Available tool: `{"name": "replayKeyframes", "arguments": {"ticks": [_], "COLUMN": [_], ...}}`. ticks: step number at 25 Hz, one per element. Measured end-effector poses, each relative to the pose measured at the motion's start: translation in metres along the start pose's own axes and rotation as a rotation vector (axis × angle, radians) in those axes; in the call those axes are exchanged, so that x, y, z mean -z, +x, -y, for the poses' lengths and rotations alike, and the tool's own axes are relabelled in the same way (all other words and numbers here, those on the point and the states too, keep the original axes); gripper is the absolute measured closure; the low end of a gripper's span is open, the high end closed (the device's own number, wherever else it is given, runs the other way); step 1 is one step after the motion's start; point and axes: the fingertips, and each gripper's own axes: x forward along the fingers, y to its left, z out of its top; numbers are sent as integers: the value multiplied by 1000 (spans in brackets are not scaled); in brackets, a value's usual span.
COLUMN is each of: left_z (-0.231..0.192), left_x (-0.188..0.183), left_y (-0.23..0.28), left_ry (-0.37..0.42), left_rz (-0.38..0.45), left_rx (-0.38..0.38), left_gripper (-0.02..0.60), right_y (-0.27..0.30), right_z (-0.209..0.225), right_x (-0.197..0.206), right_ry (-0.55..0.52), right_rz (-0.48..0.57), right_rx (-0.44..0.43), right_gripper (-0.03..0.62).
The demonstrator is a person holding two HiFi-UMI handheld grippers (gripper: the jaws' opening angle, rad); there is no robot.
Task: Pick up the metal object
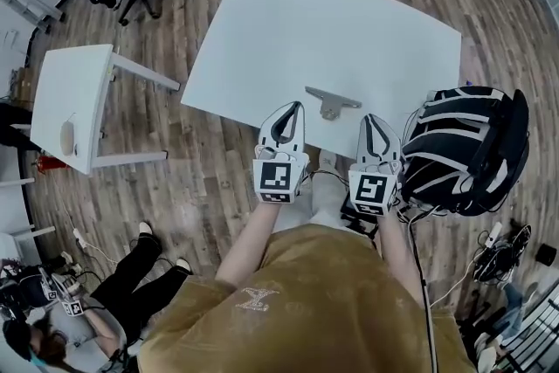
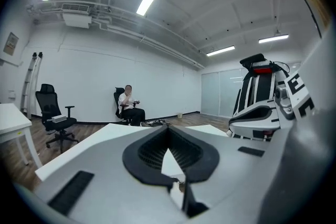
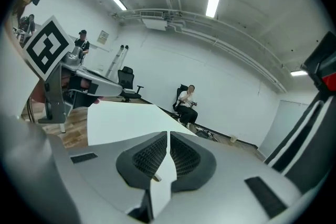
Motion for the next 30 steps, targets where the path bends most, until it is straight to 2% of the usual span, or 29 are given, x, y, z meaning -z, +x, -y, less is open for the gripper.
{"name": "replayKeyframes", "arguments": {"ticks": [13, 20, 25, 30], "left_z": [-7, 1, 2, 3], "left_x": [50, 80, 94, 106], "left_y": [42, 54, 58, 61], "left_ry": [17, 17, 41, 29], "left_rz": [-115, -172, -205, -233], "left_rx": [22, 44, 57, 64], "left_gripper": [575, 574, 575, 575], "right_y": [49, 65, 76, 89], "right_z": [-3, -20, -31, -44], "right_x": [41, 80, 100, 119], "right_ry": [9, -78, -77, -145], "right_rz": [-105, -201, -248, -304], "right_rx": [-39, -87, -126, -169], "right_gripper": [585, 584, 583, 582]}}
